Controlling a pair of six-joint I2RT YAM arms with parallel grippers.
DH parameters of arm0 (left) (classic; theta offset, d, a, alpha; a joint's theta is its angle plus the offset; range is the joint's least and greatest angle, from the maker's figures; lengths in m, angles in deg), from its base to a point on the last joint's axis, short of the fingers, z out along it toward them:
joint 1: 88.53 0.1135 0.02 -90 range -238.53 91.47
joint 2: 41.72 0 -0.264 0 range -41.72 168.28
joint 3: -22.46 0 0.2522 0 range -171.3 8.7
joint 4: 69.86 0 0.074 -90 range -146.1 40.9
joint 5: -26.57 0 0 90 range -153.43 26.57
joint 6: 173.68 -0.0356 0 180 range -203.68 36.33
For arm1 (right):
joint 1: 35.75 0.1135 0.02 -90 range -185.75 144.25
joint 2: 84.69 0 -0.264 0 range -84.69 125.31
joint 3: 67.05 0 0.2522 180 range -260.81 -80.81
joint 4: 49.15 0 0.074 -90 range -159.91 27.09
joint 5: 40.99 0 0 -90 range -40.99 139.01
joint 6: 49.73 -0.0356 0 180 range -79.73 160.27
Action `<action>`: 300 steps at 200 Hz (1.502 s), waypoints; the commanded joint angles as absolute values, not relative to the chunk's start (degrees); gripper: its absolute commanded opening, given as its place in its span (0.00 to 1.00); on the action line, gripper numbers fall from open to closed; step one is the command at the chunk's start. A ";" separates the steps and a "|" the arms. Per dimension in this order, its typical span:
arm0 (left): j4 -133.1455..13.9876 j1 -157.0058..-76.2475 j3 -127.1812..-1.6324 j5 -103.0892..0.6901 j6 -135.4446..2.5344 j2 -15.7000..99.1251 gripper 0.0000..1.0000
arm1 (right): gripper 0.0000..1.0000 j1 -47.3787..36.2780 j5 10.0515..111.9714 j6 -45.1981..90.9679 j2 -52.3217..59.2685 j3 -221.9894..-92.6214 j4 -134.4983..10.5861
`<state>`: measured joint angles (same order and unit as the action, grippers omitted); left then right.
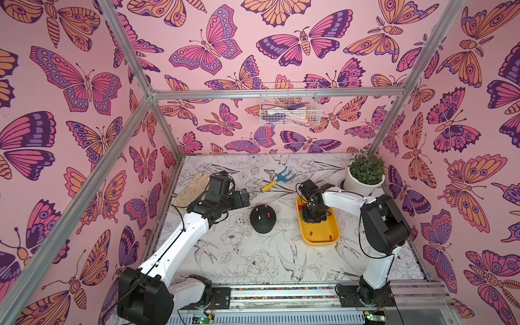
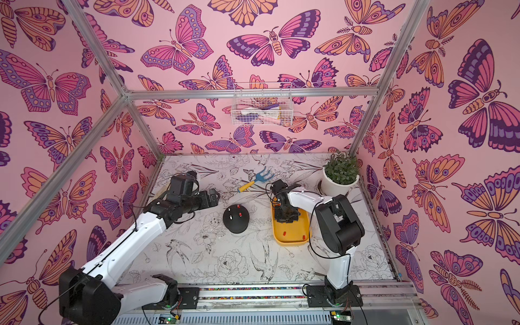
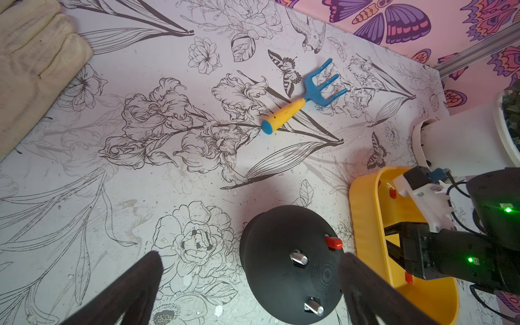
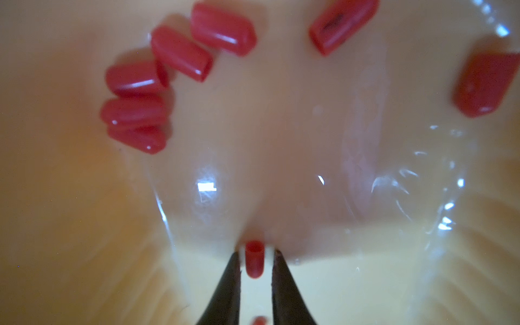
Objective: Cover the protruding screws with screw protection sleeves
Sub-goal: Place the screw protection sleeve in the storage box, then pick up the screw protection sleeve from the storage box.
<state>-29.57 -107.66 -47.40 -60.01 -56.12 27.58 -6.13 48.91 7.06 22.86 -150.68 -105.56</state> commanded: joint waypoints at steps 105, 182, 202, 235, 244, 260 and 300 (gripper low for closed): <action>-29.89 -107.34 -45.88 -60.18 -55.73 26.29 1.00 | 0.19 -5.48 48.90 5.64 22.80 -149.46 -107.24; -29.85 -107.34 -45.97 -60.26 -55.73 26.18 1.00 | 0.16 -5.43 48.78 5.73 23.38 -149.63 -106.94; -29.83 -107.34 -45.97 -60.26 -55.73 26.14 1.00 | 0.15 -5.49 48.83 5.82 23.35 -149.65 -106.95; -29.81 -107.34 -46.05 -60.28 -55.60 26.22 1.00 | 0.13 -5.43 48.80 5.99 23.33 -149.63 -106.87; -29.82 -107.34 -46.06 -60.26 -55.48 26.22 1.00 | 0.13 -5.51 48.75 6.06 23.33 -149.62 -106.82; -29.76 -107.34 -46.23 -60.26 -55.48 26.22 1.00 | 0.12 -5.44 48.62 6.24 23.28 -149.63 -106.76; -29.75 -107.34 -46.23 -60.18 -55.11 26.22 1.00 | 0.11 -5.48 48.54 6.56 23.11 -149.63 -106.68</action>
<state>-29.53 -107.66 -46.85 -60.01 -55.67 26.99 -5.93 49.02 6.05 22.86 -150.62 -105.63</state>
